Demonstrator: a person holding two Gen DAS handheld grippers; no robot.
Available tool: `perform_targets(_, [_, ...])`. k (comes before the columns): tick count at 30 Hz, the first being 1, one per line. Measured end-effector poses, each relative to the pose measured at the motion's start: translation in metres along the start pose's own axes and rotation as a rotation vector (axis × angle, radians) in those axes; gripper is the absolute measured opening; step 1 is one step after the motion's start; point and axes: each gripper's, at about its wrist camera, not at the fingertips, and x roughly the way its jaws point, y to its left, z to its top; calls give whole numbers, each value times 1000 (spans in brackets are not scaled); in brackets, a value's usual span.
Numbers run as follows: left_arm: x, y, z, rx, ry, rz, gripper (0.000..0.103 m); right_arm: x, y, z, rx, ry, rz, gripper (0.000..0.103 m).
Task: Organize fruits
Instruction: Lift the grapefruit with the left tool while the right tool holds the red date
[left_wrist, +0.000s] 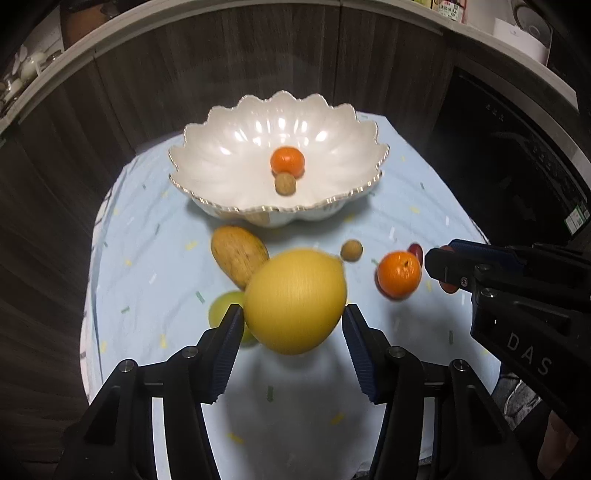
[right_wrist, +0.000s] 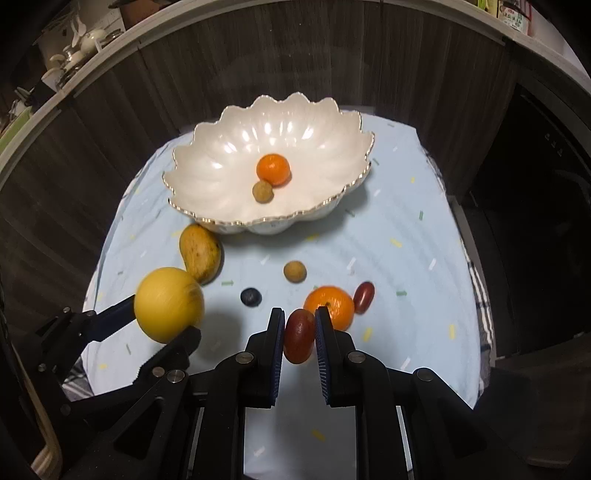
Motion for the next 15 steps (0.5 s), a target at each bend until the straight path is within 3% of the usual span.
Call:
perform_targets(2, [-2, 2, 5, -1, -12, 2, 42, -2, 0, 4, -1, -10, 1, 18])
perform_targets(3, [-4, 3, 9, -2, -20, 6, 13, -3, -1, 7, -1, -16, 0, 18])
perform_targets(4, [-5, 5, 13, -3, -25, 5, 6, -4, -1, 10, -1, -22, 1, 18])
perform_targets(15, [-6, 16, 24, -19, -55, -3, 7, -2, -2, 20, 1, -41, -6, 18])
